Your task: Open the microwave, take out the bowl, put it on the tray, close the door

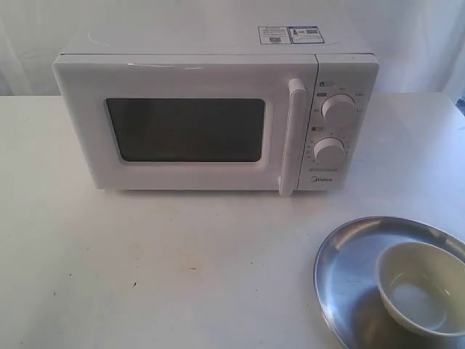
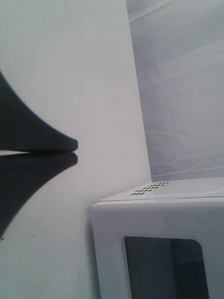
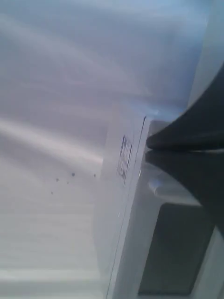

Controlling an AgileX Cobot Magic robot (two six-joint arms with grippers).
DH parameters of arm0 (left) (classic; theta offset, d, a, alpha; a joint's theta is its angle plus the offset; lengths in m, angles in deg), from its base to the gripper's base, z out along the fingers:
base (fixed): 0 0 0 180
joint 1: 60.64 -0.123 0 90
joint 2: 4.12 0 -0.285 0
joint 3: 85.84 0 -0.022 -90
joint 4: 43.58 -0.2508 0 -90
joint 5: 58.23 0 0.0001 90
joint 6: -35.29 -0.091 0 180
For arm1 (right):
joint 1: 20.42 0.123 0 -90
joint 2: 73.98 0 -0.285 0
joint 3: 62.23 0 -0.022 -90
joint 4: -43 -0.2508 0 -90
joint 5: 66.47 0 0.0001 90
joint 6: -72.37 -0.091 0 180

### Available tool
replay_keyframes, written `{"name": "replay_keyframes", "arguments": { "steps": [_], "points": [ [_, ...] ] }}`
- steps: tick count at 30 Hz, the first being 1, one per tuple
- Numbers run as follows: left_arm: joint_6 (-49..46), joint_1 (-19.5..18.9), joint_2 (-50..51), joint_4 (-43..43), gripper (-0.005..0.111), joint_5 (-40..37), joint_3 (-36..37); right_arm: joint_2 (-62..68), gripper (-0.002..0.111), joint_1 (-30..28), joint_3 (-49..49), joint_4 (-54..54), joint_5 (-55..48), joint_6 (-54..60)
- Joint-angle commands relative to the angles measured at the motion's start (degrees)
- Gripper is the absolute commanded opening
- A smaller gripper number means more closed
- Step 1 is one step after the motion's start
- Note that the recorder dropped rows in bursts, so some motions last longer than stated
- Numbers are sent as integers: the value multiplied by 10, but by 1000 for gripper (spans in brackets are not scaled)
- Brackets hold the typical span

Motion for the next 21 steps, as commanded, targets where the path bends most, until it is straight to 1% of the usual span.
{"name": "replay_keyframes", "arguments": {
  "steps": [1,2,4,6,12,18,21],
  "points": [
    [0,1,-1,4,0,-1,-2,-114,0,-112,80,2,-21,-3],
    [0,1,-1,4,0,-1,-2,-141,0,-143,103,2,-25,-4],
    [0,1,-1,4,0,-1,-2,-156,0,-182,132,2,-43,-4],
    [0,1,-1,4,0,-1,-2,-156,0,-205,151,2,-60,-16],
    [0,1,-1,4,0,-1,-2,-156,0,-207,175,0,-84,-20],
    [0,1,-1,4,0,-1,-2,-156,0,-207,175,-3,-76,-81],
    [0,1,-1,4,0,-1,-2,-156,0,-207,175,-3,-84,-94]
  ]
}}
